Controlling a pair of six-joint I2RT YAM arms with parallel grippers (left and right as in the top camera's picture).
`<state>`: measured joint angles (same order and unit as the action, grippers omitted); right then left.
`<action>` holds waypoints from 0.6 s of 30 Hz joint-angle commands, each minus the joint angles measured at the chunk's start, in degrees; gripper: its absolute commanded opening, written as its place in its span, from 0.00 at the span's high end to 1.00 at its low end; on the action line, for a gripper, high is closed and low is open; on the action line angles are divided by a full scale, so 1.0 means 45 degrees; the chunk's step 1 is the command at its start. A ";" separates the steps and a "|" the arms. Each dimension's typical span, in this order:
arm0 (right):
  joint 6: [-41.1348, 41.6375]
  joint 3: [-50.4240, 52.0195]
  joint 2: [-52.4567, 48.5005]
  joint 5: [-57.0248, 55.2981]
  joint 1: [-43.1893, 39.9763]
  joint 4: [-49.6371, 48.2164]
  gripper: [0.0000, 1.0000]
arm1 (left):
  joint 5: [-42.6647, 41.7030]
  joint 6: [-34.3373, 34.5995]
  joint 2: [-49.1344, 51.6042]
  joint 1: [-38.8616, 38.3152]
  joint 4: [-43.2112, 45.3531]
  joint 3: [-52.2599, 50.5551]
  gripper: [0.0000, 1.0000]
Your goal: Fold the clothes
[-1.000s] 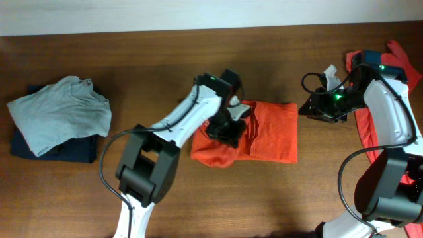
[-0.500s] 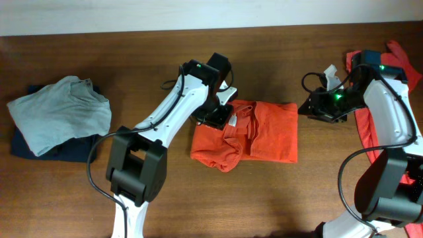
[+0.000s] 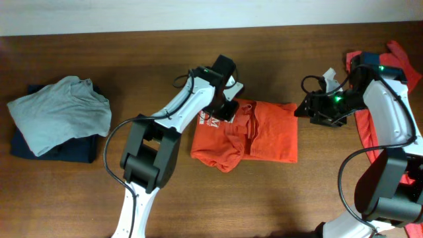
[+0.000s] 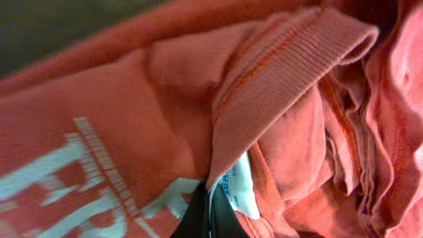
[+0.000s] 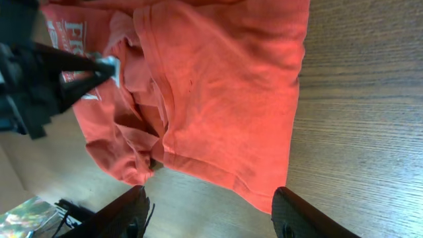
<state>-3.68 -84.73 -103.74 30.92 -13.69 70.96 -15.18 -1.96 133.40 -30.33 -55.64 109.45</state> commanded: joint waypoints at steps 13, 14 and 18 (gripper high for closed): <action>-0.0087 0.0165 0.0277 -0.0369 -0.0044 0.0097 0.33 | 0.0578 -0.2356 -0.0053 -0.0253 -0.6620 0.3594 0.59; -0.0083 0.0165 0.0277 -0.0413 -0.0044 0.0102 0.34 | 0.0573 -0.2540 -0.0053 -0.0413 -0.6853 0.3594 0.59; -0.0087 0.0165 0.0277 -0.0476 -0.0049 0.0097 0.33 | 0.1681 -0.3113 -0.0073 -0.1103 -0.7907 0.3594 0.60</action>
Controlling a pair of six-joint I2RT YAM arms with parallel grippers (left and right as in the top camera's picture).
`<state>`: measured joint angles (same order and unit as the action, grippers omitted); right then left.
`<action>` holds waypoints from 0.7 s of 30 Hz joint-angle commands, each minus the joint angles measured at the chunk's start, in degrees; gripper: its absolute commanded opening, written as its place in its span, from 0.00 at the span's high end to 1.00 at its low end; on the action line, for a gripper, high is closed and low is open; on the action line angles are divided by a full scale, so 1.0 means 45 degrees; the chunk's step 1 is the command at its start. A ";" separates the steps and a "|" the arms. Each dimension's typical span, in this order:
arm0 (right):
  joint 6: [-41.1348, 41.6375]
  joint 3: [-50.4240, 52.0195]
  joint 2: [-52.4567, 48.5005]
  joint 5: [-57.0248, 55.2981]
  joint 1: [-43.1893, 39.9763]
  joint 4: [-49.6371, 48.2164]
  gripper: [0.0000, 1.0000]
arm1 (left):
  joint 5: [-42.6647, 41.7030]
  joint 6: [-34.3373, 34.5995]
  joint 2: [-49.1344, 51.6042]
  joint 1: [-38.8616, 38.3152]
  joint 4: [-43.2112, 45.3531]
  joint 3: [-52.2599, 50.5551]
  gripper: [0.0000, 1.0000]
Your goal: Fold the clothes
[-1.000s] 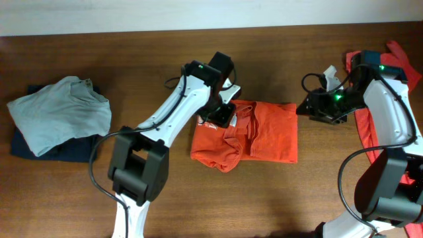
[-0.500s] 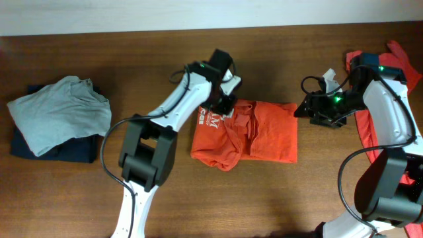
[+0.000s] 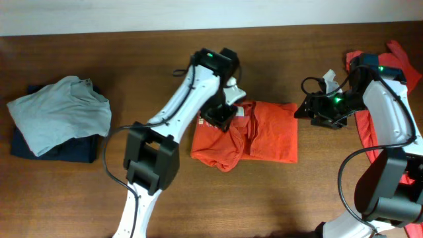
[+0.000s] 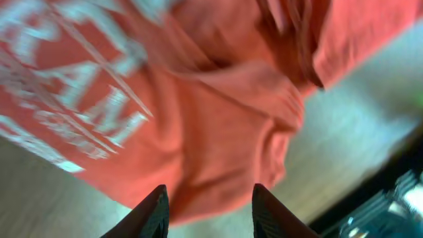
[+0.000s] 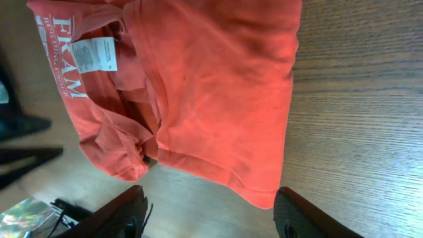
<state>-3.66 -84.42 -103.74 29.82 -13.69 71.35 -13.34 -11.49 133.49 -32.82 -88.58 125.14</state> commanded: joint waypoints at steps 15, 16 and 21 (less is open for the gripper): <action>-0.0092 0.0097 0.0277 -0.0466 -0.0049 0.0277 0.31 | 0.2079 -0.1399 -0.6513 -0.1234 0.1569 -0.6091 0.49; -0.0092 0.0097 0.0277 -0.0466 -0.0049 0.0277 0.31 | 0.2288 -0.1433 -0.6591 -0.1452 0.2361 -0.7028 0.46; -0.0092 0.0097 0.0277 -0.0466 -0.0049 0.0282 0.31 | 0.2788 -0.2370 -0.6324 -0.2118 0.5809 -1.0268 0.46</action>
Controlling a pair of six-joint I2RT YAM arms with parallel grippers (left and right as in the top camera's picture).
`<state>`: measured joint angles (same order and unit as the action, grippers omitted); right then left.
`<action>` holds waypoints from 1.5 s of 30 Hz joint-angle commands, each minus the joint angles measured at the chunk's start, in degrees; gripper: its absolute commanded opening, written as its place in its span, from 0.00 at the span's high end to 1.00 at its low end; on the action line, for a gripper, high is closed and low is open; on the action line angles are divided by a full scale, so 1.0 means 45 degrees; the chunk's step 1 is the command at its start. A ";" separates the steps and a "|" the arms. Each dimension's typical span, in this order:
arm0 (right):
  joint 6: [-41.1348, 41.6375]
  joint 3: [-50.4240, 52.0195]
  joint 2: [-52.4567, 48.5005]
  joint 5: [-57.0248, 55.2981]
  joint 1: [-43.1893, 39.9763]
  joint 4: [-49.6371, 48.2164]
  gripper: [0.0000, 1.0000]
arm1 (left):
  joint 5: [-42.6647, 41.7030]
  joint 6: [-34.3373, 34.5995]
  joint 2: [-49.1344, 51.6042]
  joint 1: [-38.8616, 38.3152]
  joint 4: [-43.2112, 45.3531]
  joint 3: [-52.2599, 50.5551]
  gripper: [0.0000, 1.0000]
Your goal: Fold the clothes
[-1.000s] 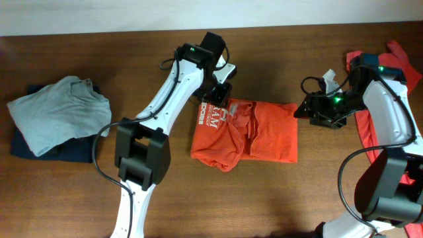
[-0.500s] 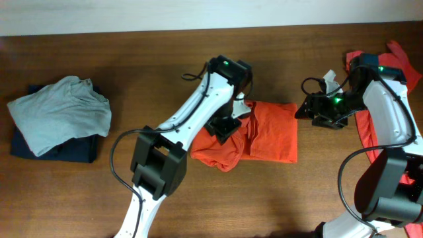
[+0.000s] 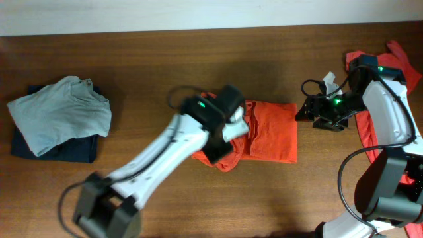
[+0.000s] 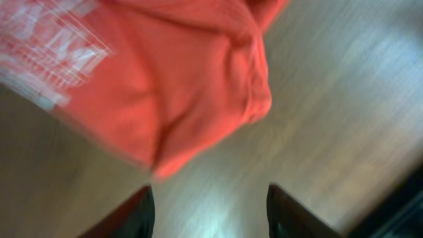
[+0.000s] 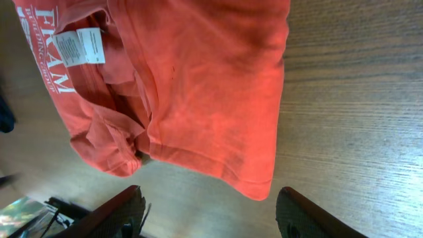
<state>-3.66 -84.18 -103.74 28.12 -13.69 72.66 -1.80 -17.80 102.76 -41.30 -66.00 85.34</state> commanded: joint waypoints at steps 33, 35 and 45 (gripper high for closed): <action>-0.0092 0.0044 0.0277 -0.0126 -0.0049 -0.0073 0.31 | 0.2472 -0.2973 0.1787 -0.1311 0.4595 -0.1690 0.96; -0.0092 0.0044 0.0277 -0.0126 -0.0044 -0.0063 0.31 | 0.2900 -0.2963 0.1783 -0.1311 0.4566 -0.1389 1.00; -0.0136 0.0044 0.0277 -0.0126 -0.0044 0.0214 0.32 | 0.2822 -0.3021 0.1783 -0.1287 0.3065 -0.0257 0.56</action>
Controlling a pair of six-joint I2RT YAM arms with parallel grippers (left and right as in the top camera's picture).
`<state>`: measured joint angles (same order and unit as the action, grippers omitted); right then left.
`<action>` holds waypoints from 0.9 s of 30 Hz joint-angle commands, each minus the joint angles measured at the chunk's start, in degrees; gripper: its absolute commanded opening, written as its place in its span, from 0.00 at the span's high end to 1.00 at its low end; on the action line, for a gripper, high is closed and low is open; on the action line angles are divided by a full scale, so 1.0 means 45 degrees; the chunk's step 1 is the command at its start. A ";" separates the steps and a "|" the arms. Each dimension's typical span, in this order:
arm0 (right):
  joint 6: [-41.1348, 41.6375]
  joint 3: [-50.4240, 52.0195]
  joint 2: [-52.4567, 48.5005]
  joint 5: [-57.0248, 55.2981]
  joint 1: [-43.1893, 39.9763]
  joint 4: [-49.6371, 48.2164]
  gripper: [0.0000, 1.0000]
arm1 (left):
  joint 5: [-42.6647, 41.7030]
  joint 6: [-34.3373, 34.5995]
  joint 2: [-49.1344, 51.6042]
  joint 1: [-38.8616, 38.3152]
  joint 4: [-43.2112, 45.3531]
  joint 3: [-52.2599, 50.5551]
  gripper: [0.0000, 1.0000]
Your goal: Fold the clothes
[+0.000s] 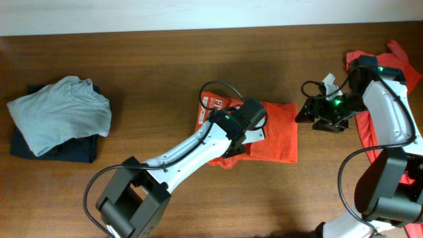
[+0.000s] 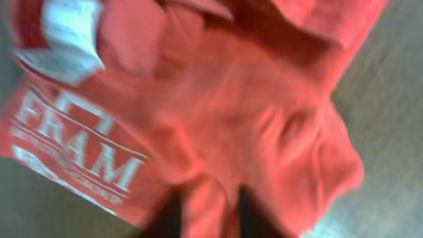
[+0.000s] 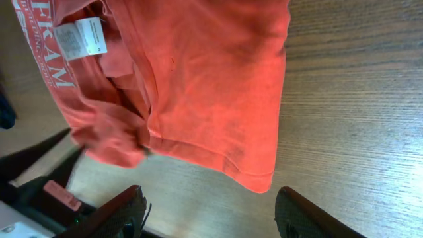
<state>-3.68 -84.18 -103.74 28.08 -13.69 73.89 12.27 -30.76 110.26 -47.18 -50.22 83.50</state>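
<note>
An orange shirt (image 1: 274,132) with white lettering lies partly folded at mid-table, its front left part bunched. My left gripper (image 1: 246,132) is down on that bunched part. In the blurred left wrist view its gripper (image 2: 211,211) has a fold of the shirt (image 2: 218,112) between its dark fingers, which stand close on either side. My right gripper (image 1: 305,112) hangs open just off the shirt's right edge. In the right wrist view the gripper (image 3: 211,211) is over bare wood, with the shirt's corner (image 3: 258,178) between the fingers and the white label (image 3: 80,36) further off.
A grey shirt (image 1: 59,112) lies on a navy garment (image 1: 73,152) at the far left. A red garment (image 1: 396,56) sits at the far right under my right arm. The table (image 1: 132,59) is dark wood.
My left gripper was open over bare wood at the shirt's front edge. It is now on the bunched front part with cloth between narrower fingers. The right gripper has barely moved.
My left gripper was first shut on the shirt's neck label at the back left. Then it was open, with the label lying free. Later it was open off the front edge, and now it pinches the bunched fold. The right gripper stayed open beside the shirt.
</note>
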 commanded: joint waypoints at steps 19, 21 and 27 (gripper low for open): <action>-0.0131 0.0044 0.0277 -0.0117 -0.0044 -0.0262 0.32 | -0.3128 -0.1039 0.1739 0.0019 -0.1049 -0.0097 0.56; -0.0126 0.0044 0.0277 -0.0117 -0.0044 -0.0262 0.32 | -0.1758 -0.0879 0.1734 0.0019 -0.0894 -0.0029 0.89; -0.0131 0.0044 0.0277 -0.0117 -0.0044 -0.0267 0.32 | 0.1637 0.1758 0.1418 0.0044 -0.1423 0.1447 0.99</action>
<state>-3.66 -84.18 -103.74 28.05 -13.69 72.62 10.74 -29.54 117.78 -47.18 -56.18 85.41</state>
